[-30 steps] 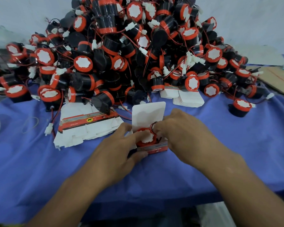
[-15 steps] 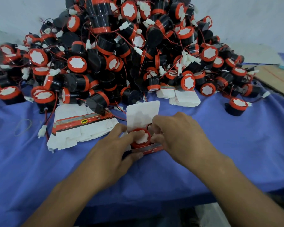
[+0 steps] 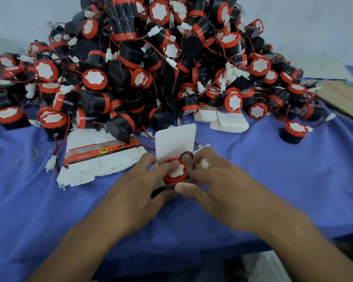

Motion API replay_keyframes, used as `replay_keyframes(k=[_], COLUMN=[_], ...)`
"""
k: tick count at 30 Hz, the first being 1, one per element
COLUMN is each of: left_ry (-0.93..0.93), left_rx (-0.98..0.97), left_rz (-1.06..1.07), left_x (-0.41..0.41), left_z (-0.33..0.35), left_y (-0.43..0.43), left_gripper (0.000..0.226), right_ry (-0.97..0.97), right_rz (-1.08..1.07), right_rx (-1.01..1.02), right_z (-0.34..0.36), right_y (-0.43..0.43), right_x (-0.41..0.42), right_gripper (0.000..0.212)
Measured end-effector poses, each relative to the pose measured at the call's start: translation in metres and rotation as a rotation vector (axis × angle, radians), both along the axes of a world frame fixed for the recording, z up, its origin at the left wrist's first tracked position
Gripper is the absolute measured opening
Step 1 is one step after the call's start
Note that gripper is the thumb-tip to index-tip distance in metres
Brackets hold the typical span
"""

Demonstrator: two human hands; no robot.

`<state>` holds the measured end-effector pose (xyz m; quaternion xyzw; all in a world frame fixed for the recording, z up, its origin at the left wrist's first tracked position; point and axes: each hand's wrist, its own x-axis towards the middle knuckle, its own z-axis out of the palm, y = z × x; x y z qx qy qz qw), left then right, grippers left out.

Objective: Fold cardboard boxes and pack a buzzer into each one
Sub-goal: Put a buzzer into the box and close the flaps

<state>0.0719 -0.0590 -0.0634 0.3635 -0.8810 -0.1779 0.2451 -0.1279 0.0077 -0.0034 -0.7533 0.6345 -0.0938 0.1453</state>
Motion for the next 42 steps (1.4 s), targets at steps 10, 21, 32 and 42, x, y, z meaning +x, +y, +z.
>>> replay_keyframes(k=[10,21,32,42], left_ry=[0.01,0.006,0.374,0.234], left_rx=[0.027,0.051,0.074,-0.152], left_rz=[-0.01,0.003,0.375,0.18], left_x=[0.0,-0.001,-0.001,-0.019], left_z=[0.003,0.003,0.016,0.015], left_y=[0.0,0.002,0.005,0.014], left_gripper=[0.056,0.061,0.044,0.023], right_ry=[0.227,-0.093,0.037,0.032], right_rz=[-0.019,0.082,0.099,0.15], right_rx=[-0.184,-0.278,-0.269,-0.438], right_z=[-0.008,-0.018,-0.019,-0.029], right_y=[-0.001,-0.021,-0.025,-0.011], right_x=[-0.001,-0.007,-0.004,0.0], right_gripper=[0.076,0.038,0.041,0.021])
